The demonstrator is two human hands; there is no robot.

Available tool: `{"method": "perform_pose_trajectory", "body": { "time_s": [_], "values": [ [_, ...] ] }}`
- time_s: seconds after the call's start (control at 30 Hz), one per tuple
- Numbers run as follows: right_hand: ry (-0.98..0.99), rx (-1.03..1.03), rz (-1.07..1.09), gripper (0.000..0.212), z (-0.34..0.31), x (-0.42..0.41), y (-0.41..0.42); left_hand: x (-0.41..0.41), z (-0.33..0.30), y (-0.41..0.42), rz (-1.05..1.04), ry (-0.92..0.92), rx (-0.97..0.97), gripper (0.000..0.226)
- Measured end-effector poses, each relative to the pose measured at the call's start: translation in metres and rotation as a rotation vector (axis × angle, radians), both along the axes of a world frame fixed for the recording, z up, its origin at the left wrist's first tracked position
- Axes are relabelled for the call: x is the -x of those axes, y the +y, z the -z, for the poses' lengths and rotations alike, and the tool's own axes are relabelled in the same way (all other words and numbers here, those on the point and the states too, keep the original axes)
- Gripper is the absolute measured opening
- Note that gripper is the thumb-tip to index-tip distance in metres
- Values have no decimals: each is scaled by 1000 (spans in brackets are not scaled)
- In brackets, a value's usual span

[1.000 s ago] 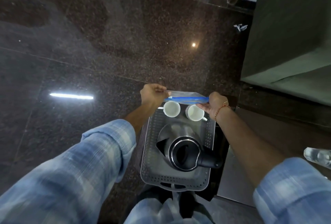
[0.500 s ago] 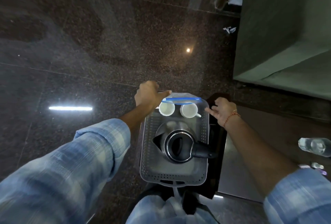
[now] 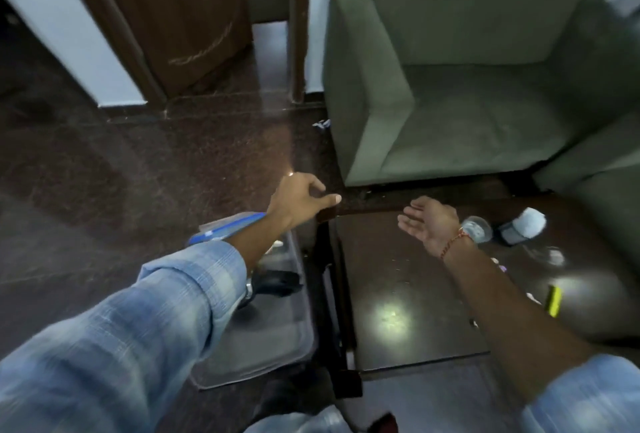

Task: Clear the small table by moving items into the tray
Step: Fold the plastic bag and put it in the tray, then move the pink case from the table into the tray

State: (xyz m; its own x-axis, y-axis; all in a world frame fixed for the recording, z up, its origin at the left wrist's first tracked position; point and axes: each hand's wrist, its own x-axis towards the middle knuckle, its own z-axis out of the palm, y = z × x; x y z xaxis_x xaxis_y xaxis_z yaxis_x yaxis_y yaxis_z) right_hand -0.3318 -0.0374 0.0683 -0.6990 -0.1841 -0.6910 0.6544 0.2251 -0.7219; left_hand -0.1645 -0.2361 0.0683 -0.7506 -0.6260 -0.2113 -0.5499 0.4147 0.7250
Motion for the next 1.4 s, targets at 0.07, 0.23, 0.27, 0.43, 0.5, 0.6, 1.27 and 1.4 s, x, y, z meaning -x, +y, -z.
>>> {"method": "perform_pose_trajectory", "body": {
  "time_s": [0.07,0.23,0.27,0.43,0.5,0.6,1.27,1.4],
  "values": [
    [18,48,24,23,-11,16,52,24,-9,42,50,40,17,38],
    [42,74,104,29,-28,47,202,76,-24,157,159,89,-4,31],
    [53,56,131,32,-31,53,230,86,-26,178,176,96,-18,30],
    [110,-30,287,25,-41,75,333,120,-35,259,299,113,-31,25],
    [111,-28,316,26,-43,78,355,130,-35,277,374,82,-13,21],
    [106,-8,343,27,-42,74,374,145,-28,296,476,50,13,19],
    [184,-339,-64,14,67,184,361,225,73,354,567,-358,2,58],
    [292,-496,-344,28,116,220,352,242,112,361,502,-390,-28,53]
  ]
}}
